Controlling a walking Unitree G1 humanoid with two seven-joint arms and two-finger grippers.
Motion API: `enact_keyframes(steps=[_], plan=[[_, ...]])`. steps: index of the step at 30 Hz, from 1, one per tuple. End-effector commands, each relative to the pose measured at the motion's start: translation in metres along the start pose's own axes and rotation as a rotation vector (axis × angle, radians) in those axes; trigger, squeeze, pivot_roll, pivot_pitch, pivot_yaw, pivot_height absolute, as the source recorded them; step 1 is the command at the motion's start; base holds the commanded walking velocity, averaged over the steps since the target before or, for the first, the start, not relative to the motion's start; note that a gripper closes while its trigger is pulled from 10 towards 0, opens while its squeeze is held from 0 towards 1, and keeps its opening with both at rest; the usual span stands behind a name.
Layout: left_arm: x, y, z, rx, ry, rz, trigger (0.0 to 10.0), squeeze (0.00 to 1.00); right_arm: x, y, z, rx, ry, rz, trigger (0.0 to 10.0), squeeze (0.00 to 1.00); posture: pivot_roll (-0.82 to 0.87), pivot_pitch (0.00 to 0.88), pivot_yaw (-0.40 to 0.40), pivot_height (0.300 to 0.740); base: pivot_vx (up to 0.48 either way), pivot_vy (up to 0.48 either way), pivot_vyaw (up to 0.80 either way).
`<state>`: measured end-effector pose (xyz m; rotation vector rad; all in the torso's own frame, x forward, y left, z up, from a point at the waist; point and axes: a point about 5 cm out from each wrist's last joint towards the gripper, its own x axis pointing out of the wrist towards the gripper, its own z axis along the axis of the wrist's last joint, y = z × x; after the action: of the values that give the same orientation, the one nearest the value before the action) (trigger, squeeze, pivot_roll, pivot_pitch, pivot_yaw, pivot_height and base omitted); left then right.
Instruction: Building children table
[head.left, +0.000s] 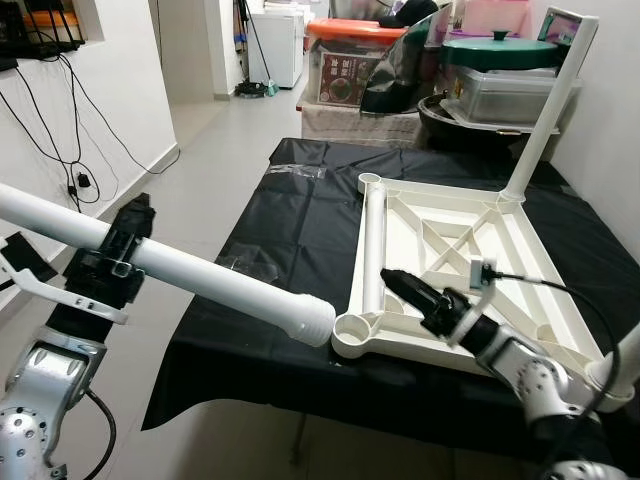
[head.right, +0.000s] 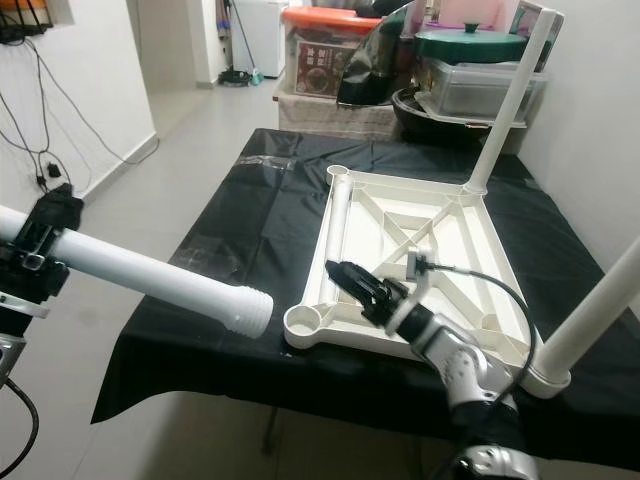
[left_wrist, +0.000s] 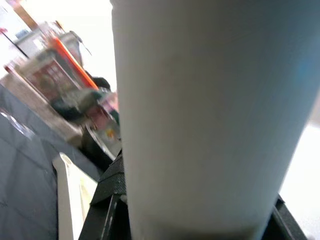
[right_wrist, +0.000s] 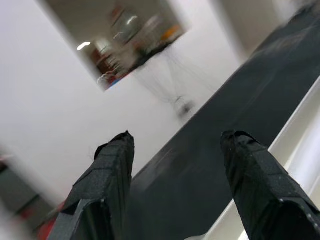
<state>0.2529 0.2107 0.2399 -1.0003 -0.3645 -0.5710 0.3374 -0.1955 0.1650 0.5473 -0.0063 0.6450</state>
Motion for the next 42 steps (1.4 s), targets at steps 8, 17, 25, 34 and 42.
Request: enact_keyframes(steps=[8, 17, 25, 34, 42], plan=[[0.028, -0.028, -0.048, 0.136, 0.260, -0.155, 10.0, 0.00, 0.030, 0.032, 0.033, -0.217, -0.142, 0.011, 10.0, 0.00, 0.14, 0.000, -0.035, 0.740, 0.000, 0.000, -0.50], [0.050, -0.035, -0.058, 0.275, 0.309, -0.204, 10.0, 0.00, 0.041, 0.056, 0.028, -0.297, -0.119, 0.106, 10.0, 0.00, 0.13, 0.000, -0.028, 0.740, 0.000, 0.000, -0.80], [0.057, -0.032, -0.047, 0.371, 0.306, -0.214, 10.0, 0.00, 0.042, 0.061, 0.023, -0.309, -0.098, 0.129, 10.0, 0.00, 0.12, 0.000, -0.023, 0.740, 0.000, 0.000, -0.79], [0.050, -0.027, -0.043, 0.415, 0.286, -0.179, 10.0, 0.00, 0.042, 0.070, 0.013, -0.350, -0.073, 0.151, 10.0, 0.00, 0.12, 0.000, -0.027, 0.740, 0.000, 0.000, -0.79], [0.057, -0.026, -0.045, 0.434, 0.277, -0.191, 10.0, 0.00, 0.046, 0.080, 0.009, -0.370, -0.072, 0.175, 10.0, 0.00, 0.12, 0.000, -0.024, 0.740, 0.000, 0.000, -0.80]])
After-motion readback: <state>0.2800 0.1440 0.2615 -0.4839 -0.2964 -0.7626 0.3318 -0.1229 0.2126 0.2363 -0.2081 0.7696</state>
